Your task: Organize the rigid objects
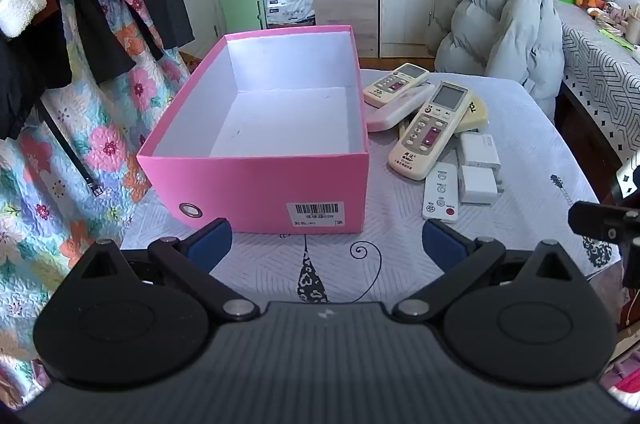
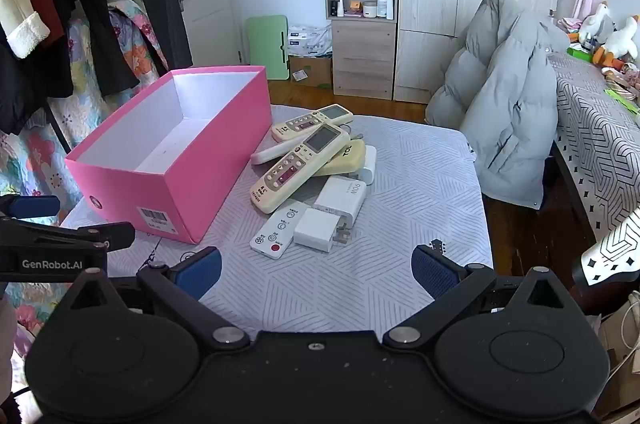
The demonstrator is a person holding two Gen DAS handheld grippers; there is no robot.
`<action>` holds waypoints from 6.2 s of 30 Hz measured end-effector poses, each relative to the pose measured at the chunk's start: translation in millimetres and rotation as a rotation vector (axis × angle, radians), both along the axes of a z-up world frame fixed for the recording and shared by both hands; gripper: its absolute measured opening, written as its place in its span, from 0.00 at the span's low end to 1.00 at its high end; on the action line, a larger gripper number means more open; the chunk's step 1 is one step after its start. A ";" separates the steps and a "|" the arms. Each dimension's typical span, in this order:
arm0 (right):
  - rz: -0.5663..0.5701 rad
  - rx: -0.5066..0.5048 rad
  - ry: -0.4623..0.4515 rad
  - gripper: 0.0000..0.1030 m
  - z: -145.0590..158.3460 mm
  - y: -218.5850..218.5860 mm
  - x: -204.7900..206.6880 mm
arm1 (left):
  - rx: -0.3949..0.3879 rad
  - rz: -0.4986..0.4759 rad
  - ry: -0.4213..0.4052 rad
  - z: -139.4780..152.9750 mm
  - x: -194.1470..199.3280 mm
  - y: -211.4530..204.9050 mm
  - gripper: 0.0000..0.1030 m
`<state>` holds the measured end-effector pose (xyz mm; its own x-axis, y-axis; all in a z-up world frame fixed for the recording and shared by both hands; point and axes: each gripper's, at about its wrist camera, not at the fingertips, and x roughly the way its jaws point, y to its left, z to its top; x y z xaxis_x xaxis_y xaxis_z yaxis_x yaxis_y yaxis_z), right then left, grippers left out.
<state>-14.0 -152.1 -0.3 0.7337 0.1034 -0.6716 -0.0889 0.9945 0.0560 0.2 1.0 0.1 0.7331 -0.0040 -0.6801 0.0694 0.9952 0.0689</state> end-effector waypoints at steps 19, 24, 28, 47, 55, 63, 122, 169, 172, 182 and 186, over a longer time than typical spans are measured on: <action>-0.002 -0.008 0.009 0.99 -1.3 1.8 0.9 | 0.051 0.018 -0.070 -0.3 -0.9 8.6 1.00; -0.001 -0.008 0.026 0.99 2.7 3.1 5.0 | 0.019 0.024 -0.102 -0.3 -1.6 14.3 1.00; 0.002 -0.011 0.028 0.99 2.2 3.7 5.2 | -0.003 0.031 -0.096 -1.0 0.8 18.3 1.00; 0.006 -0.015 0.041 0.99 -0.2 4.2 6.2 | -0.008 0.017 -0.083 0.3 2.8 19.8 1.00; 0.004 -0.017 0.044 0.99 -0.6 4.5 6.4 | -0.008 0.020 -0.079 0.1 3.9 20.6 1.00; -0.025 -0.045 0.046 0.99 -1.0 3.1 6.4 | -0.003 0.024 -0.074 -2.0 5.3 21.1 1.00; 0.200 0.169 0.332 0.85 -13.7 9.7 178.4 | 0.008 0.006 -0.046 35.5 159.2 137.5 0.84; 0.019 0.378 0.234 0.20 -63.6 -9.2 204.8 | -0.002 -0.076 0.032 -42.1 236.6 160.3 0.03; 0.037 0.342 0.171 0.20 -49.1 -8.3 199.1 | -0.002 -0.075 0.027 -42.3 236.3 160.8 0.03; 0.083 0.357 0.042 0.20 6.2 -3.5 198.3 | -0.002 -0.073 0.018 -42.5 235.6 161.0 0.03; 0.151 0.442 0.013 0.20 32.9 23.7 199.7 | -0.007 -0.071 0.016 -42.6 235.3 160.9 0.03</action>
